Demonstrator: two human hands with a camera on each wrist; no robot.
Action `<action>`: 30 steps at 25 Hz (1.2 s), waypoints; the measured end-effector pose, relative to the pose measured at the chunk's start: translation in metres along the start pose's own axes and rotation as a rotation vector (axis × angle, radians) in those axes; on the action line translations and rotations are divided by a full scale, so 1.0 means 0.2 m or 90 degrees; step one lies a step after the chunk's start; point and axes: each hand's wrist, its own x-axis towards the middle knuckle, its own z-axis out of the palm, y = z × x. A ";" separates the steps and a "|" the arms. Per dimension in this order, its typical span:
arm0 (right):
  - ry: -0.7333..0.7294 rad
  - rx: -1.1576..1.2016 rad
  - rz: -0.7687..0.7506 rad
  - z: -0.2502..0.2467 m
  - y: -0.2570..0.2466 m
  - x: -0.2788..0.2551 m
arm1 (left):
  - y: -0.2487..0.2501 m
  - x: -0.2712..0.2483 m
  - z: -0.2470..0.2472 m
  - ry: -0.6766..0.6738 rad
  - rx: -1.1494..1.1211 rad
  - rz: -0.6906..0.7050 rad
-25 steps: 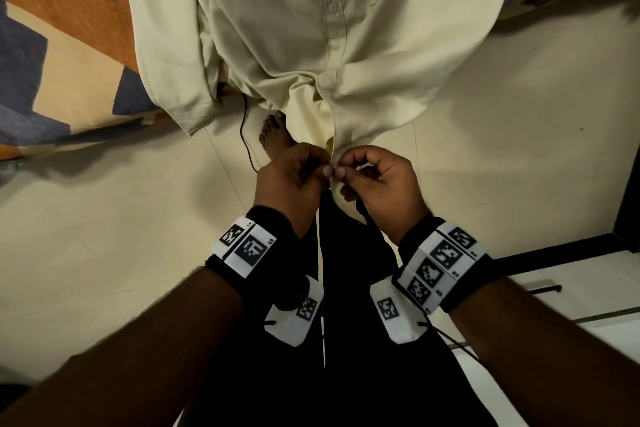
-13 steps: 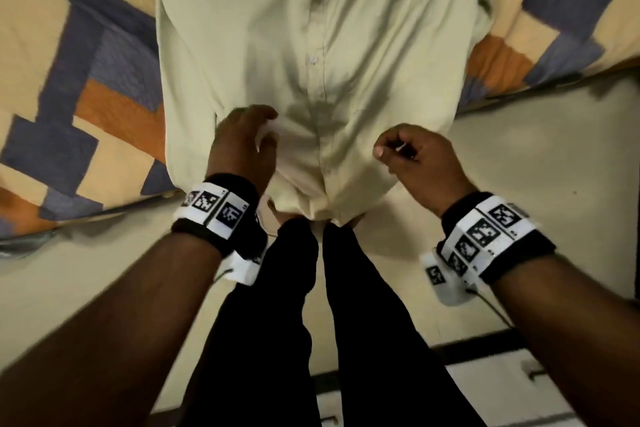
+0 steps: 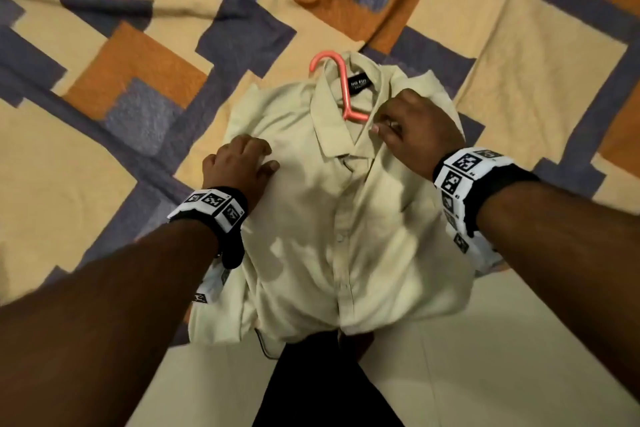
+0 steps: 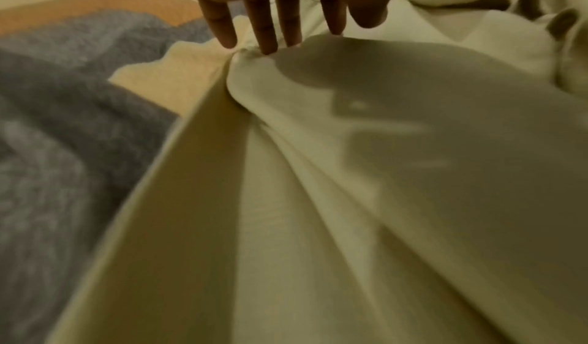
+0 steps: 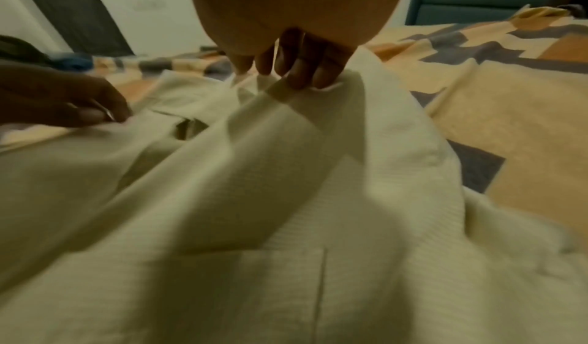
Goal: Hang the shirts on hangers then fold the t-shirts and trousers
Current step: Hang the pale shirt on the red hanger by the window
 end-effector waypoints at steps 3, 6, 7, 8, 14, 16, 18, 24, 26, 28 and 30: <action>-0.059 -0.067 0.098 0.01 -0.01 0.11 | 0.00 0.17 -0.09 -0.083 -0.002 -0.040; 0.051 -0.089 0.128 0.07 -0.09 0.17 | 0.05 0.21 -0.07 0.023 -0.080 -0.079; 0.091 -0.102 0.140 0.10 -0.11 0.19 | 0.06 0.21 -0.05 0.079 -0.102 -0.082; 0.114 -0.118 0.155 0.11 -0.13 0.22 | 0.08 0.23 -0.05 0.117 -0.114 -0.085; -0.076 -0.154 0.127 0.07 -0.10 0.31 | 0.06 0.40 -0.13 -0.018 0.126 0.109; -0.128 -0.126 0.114 0.03 -0.07 0.28 | 0.04 0.40 -0.21 -0.049 0.140 0.172; -0.160 -0.052 0.111 -0.07 -0.03 0.26 | 0.05 0.35 -0.35 -0.054 0.067 0.195; -0.170 0.124 0.034 -0.85 -0.30 -0.06 | 0.21 -0.18 -0.96 -0.056 -0.064 0.252; -0.171 0.116 0.037 -1.12 -0.51 -0.31 | 0.35 -0.47 -1.20 -0.045 -0.021 0.225; -0.133 0.127 0.009 -1.32 -0.69 -0.53 | 0.52 -0.72 -1.37 0.009 0.000 0.214; -0.100 0.129 -0.025 -1.46 -0.82 -0.72 | 0.64 -0.90 -1.45 0.028 -0.066 0.207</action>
